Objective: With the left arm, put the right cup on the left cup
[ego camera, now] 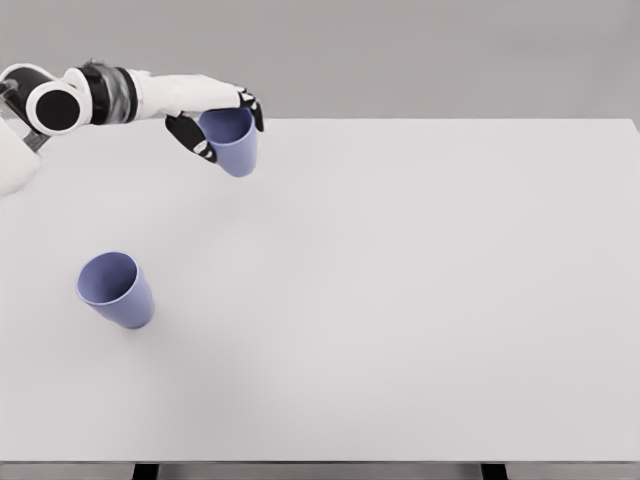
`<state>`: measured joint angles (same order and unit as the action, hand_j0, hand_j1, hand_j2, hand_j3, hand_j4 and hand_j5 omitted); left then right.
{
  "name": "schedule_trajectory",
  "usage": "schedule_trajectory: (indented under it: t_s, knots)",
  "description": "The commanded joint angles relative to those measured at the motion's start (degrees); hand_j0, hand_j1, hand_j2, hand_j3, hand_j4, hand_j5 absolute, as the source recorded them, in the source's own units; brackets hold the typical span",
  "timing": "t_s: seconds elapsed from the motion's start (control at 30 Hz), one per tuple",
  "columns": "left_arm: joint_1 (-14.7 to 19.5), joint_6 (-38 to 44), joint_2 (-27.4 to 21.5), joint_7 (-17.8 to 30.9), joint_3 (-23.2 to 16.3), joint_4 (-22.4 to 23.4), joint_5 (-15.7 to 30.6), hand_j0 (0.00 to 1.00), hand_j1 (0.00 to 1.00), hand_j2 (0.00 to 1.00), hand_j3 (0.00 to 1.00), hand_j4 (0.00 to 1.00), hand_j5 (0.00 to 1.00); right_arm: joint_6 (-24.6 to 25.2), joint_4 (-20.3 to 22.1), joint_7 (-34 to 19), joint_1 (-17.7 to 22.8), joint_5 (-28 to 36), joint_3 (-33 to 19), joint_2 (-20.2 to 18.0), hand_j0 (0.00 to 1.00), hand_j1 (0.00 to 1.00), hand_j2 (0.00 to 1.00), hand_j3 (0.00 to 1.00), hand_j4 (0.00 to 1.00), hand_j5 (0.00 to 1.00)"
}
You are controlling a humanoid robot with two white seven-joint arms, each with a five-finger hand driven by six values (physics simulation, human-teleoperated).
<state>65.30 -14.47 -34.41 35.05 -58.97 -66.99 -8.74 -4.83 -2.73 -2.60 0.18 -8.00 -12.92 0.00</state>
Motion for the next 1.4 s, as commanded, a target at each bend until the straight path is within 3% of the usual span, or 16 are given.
schedule_trajectory:
  t_s: [0.0,0.37,0.57,0.77,0.87,1.13,1.3,1.37]
  knots:
    - [0.0,0.06,-2.86,-0.05,0.17,-3.67,0.92,0.51,0.51,0.51,0.51,0.51,0.51,0.0,0.0,0.05,0.09,0.0,0.0,0.0,1.0,1.0,1.0,1.0,1.0,1.0]
    - [-0.18,-1.09,-16.3,-0.05,0.17,-16.95,7.77,0.51,0.51,0.51,0.51,0.51,0.51,0.0,0.0,-0.04,0.0,0.0,0.0,0.0,1.0,1.0,1.0,1.0,1.0,1.0]
    - [-0.18,-7.67,-19.2,-0.05,0.52,-17.74,9.79,0.51,0.51,0.51,0.51,0.51,0.51,0.0,0.0,-0.04,0.0,0.0,0.0,0.0,1.0,1.0,1.0,1.0,1.0,1.0]
    - [0.0,-20.53,-23.07,-0.05,0.87,-17.56,10.85,0.51,0.51,0.51,0.51,0.51,0.51,0.0,0.0,0.05,0.0,0.0,0.0,0.0,1.0,1.0,1.0,1.0,1.0,1.0]
    - [0.0,-20.53,-23.86,-0.05,0.87,-17.56,11.9,0.52,0.52,0.52,0.52,0.52,0.52,0.0,0.0,-0.04,0.09,0.0,0.0,0.0,1.0,1.0,1.0,1.0,1.0,1.0]
    - [0.17,-20.53,-31.51,-0.05,0.78,-18.18,15.24,0.52,0.52,0.52,0.52,0.52,0.52,0.0,0.0,-0.04,0.0,0.0,0.0,0.0,1.0,1.0,1.0,1.0,1.0,1.0]
    - [-0.18,-20.53,-36.25,-0.05,0.61,-25.12,16.03,0.52,0.52,0.52,0.52,0.52,0.52,0.0,0.0,-0.04,0.09,0.0,0.0,0.0,1.0,1.0,1.0,1.0,1.0,1.0]
    - [-0.09,-20.53,-37.49,-0.05,0.78,-25.65,16.21,0.51,0.51,0.51,0.51,0.51,0.51,0.0,0.0,0.05,0.0,0.0,0.0,0.0,1.0,1.0,1.0,1.0,1.0,1.0]
